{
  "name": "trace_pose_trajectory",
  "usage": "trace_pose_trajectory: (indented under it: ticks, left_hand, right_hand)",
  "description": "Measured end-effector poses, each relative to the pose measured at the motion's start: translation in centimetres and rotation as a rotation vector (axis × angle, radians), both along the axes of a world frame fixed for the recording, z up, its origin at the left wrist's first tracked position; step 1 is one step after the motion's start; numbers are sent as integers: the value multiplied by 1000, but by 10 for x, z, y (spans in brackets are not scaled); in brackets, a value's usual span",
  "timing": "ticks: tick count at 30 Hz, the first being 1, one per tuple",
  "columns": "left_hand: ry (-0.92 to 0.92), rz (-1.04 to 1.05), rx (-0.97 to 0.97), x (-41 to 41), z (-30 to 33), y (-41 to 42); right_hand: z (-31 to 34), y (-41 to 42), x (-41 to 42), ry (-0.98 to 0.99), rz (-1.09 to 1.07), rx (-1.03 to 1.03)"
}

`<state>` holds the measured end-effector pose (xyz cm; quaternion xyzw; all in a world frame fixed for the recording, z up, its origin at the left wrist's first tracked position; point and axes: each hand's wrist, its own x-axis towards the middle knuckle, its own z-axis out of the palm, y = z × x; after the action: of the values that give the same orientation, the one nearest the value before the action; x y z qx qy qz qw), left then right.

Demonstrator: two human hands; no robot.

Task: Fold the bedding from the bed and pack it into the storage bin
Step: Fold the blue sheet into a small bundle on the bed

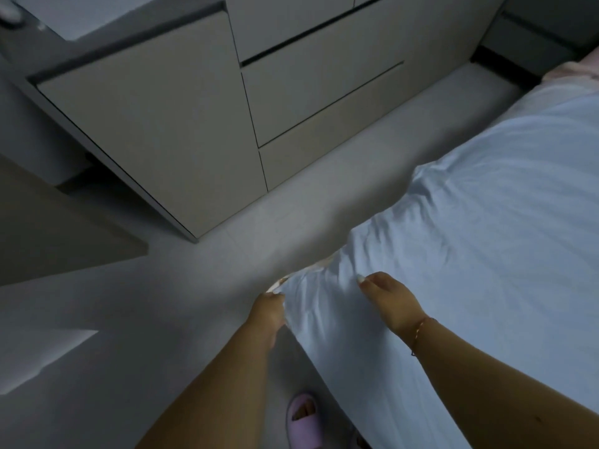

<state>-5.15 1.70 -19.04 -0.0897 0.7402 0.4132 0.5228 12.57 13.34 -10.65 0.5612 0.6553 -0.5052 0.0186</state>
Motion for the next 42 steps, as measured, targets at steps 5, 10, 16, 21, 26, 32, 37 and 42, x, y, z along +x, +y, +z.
trace_pose_trajectory:
  ticks: [5,10,16,21,26,32,37,42]
  left_hand:
    - [-134,121,-57,-3,-49,10]
    - [-183,233,91,-8,-21,20]
    - [-83,85,412,-8,58,25]
    - [-95,-5,582,-17,109,19]
    - [-116,-68,640,-28,131,5]
    - [-40,-114,647,-23,155,-8]
    - [64,-201,630,12,190,-11]
    - [169,-287,579,75,226,-23]
  right_hand:
    - [-17,4,-4,12,0,63]
    - [-17,12,-18,8,68,139]
    - [8,40,-70,103,241,189]
    - [44,64,-120,170,500,-191]
    - [80,89,-132,-492,1230,302]
    - [110,138,-74,-654,1231,466]
    - [140,161,-7,-385,968,509]
    - [168,154,74,-193,799,494]
